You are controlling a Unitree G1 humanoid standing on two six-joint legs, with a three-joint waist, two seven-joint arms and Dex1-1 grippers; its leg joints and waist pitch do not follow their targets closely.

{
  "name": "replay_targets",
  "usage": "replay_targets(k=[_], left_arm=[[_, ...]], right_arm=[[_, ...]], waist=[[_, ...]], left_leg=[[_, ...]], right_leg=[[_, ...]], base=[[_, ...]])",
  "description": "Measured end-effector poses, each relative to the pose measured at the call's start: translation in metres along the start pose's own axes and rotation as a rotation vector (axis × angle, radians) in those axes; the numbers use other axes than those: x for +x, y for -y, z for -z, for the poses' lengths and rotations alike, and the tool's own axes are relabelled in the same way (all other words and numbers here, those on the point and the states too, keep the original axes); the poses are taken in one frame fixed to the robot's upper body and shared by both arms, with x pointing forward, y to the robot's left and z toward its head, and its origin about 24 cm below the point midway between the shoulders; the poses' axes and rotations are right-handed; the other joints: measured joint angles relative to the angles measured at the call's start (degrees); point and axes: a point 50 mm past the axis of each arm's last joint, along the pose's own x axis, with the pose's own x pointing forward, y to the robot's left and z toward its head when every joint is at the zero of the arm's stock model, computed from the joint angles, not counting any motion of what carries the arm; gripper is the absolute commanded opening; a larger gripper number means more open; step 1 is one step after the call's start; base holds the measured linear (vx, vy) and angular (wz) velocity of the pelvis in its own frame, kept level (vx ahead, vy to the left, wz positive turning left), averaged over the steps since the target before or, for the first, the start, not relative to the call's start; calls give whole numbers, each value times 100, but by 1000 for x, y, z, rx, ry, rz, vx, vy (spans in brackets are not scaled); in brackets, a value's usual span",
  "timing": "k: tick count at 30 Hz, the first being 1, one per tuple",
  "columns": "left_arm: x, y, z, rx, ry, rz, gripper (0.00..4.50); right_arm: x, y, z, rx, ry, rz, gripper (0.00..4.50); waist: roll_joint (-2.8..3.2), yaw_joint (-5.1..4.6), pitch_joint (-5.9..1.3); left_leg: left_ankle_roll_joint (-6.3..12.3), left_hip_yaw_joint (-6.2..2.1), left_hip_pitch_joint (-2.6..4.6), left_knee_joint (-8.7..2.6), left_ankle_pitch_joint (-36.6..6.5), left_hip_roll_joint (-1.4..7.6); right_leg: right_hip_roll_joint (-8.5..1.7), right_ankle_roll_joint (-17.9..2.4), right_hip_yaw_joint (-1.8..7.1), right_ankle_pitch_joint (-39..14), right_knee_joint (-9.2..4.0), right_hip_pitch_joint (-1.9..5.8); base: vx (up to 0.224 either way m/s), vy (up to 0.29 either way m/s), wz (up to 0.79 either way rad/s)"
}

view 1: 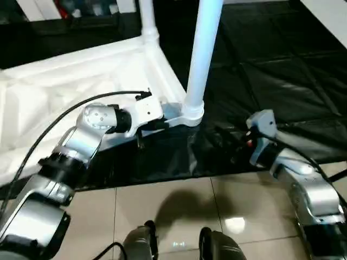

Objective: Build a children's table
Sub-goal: Insert table leg to table base

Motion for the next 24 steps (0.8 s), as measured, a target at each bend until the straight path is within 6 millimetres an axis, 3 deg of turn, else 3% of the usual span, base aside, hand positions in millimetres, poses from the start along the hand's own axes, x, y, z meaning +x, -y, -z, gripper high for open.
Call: replay_targets(k=[9,15,20,24], left_arm=[[-7,-4,1,-12,74,-6,130],[-17,-6,-7,-291,298,-248,130],[-29,26,-6,-546,419,-436,130],[-29,55,-4,-687,427,-618,130]], right_arm=[[-6,-1,2,46,-18,36,450],[-17,-8,-3,105,39,152,450],[-32,-11,-7,148,3,282,450],[-37,-23,-2,139,-25,318,450]], waist=[[9,-44,-6],[22,-56,-16],[13,-119,-28],[-45,-177,-55]], left_leg=[[38,1,-8,4,18,2],[43,2,-10,9,16,6],[53,6,-13,19,16,17],[50,6,-14,23,16,28]], right_leg=[[-1,1,-2,4,4,-12],[-1,1,-8,4,6,-13],[2,2,-19,2,6,-9],[3,17,-36,-1,1,0]], base=[[0,0,0],[0,0,0],[0,0,0],[0,0,0]])
